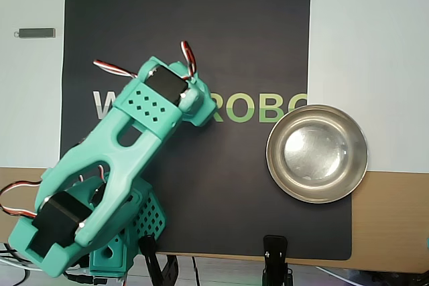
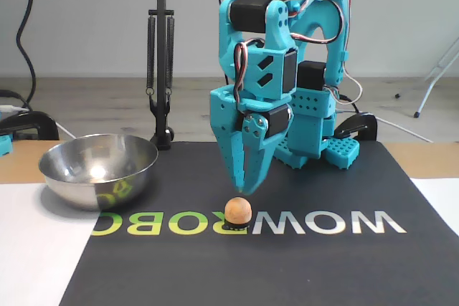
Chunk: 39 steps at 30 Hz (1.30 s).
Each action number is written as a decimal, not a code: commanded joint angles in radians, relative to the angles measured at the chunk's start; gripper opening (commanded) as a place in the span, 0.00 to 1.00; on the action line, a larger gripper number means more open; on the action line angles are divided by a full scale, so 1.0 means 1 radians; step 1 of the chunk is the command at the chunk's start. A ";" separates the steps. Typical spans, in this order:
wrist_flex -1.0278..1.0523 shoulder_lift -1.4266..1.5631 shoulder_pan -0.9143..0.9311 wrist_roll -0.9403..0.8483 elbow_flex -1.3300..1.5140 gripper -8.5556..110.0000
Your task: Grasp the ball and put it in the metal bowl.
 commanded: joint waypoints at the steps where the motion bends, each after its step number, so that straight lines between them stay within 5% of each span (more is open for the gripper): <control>1: -0.006 0.003 -0.002 -0.002 -0.040 0.26; 39: -0.005 -0.044 0.025 -0.003 -0.074 0.27</control>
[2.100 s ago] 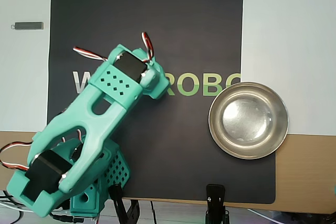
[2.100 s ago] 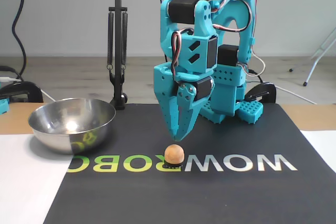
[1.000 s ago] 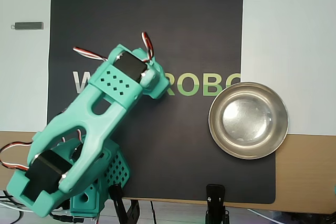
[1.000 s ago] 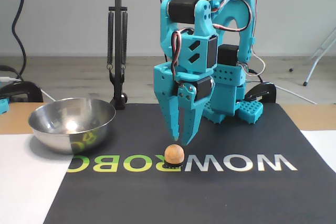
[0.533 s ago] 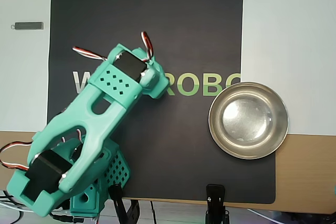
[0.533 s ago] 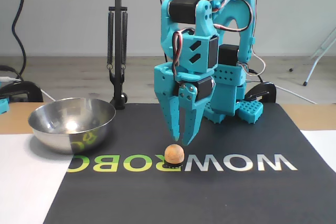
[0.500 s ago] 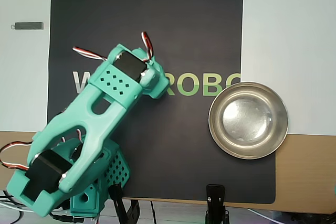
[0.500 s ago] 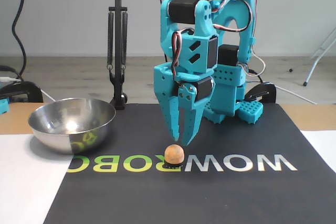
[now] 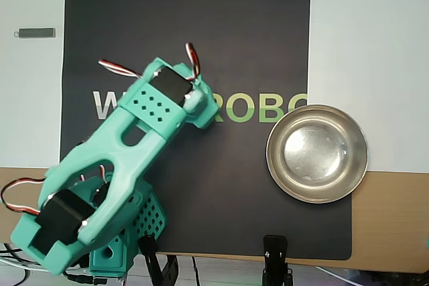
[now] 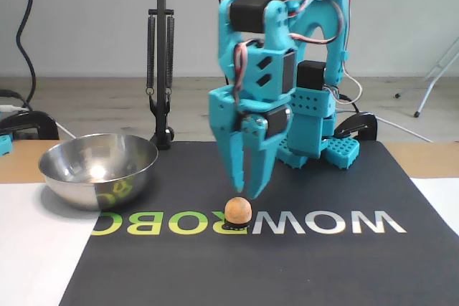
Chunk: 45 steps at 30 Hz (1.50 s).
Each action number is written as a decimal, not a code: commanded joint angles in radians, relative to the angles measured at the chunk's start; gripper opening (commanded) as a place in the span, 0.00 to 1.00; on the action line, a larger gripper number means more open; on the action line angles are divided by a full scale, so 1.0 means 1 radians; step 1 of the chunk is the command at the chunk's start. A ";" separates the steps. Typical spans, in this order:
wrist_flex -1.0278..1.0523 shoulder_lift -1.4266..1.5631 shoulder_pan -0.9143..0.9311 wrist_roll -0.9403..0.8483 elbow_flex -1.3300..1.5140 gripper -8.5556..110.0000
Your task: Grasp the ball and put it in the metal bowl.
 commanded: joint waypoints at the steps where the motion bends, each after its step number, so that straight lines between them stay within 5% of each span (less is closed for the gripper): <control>1: -0.002 -0.023 0.011 -0.003 -0.064 0.27; 24: 0.009 -0.075 -0.003 -0.006 -0.094 0.27; 30: 0.009 -0.075 0.000 -0.009 -0.094 0.44; 45: 0.005 -0.077 0.005 -0.011 -0.063 0.44</control>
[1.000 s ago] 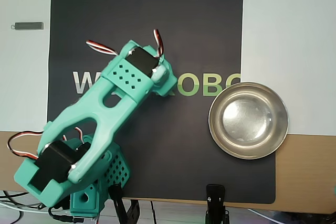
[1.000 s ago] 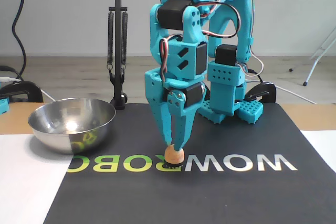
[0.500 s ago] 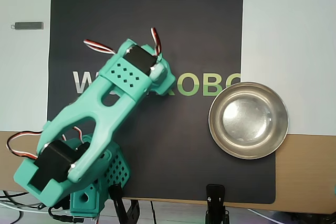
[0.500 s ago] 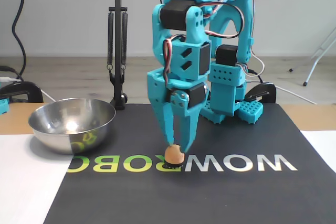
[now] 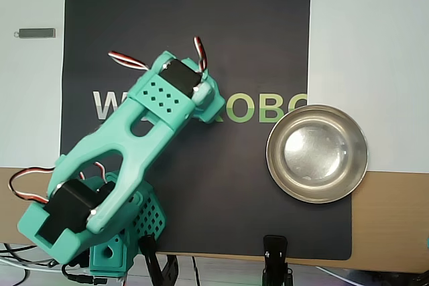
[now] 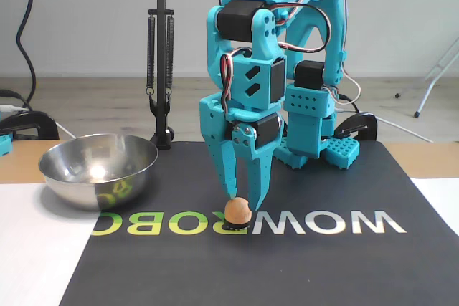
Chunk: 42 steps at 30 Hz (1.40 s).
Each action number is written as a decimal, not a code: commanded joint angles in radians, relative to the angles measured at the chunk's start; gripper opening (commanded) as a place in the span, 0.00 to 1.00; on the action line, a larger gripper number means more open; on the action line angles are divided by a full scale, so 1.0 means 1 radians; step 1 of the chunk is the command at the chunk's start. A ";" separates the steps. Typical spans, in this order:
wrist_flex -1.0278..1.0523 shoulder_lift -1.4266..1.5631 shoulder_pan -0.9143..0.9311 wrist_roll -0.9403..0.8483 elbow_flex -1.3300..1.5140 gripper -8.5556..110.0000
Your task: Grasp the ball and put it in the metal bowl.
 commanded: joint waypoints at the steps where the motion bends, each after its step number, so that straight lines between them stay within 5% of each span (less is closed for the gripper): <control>1: -0.002 0.005 0.003 -0.005 0.006 0.44; 42: -0.061 -0.100 0.064 -0.037 0.008 0.44</control>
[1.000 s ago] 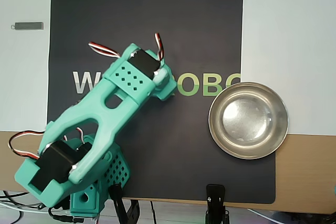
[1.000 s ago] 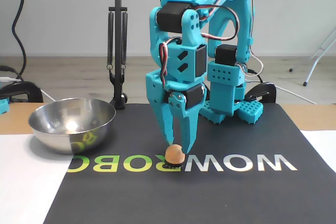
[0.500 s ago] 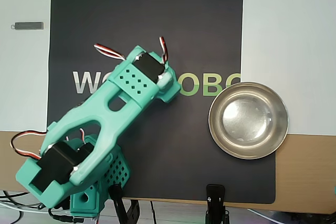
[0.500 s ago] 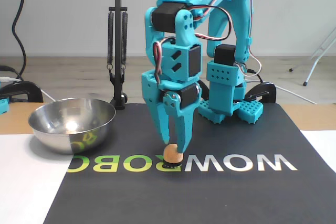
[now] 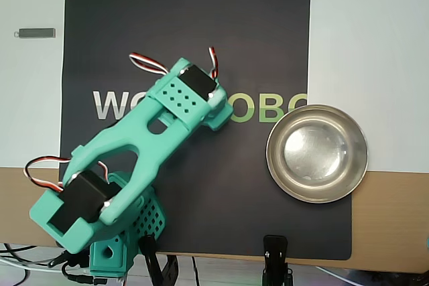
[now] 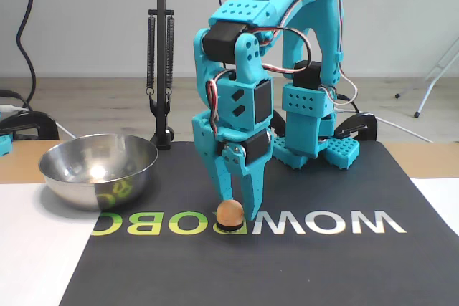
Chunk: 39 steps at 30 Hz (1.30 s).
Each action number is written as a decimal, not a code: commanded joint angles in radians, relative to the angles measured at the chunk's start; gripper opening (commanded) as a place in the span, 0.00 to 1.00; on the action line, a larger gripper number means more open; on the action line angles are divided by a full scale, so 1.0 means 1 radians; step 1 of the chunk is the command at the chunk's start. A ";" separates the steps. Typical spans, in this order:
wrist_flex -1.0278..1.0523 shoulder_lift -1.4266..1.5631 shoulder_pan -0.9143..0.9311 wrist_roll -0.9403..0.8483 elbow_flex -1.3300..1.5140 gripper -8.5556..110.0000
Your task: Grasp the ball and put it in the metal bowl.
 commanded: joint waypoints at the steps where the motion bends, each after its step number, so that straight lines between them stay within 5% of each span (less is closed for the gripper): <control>1: -0.002 0.008 0.005 0.000 -0.017 0.44; 39: 0.011 0.049 -0.006 0.000 -0.074 0.45</control>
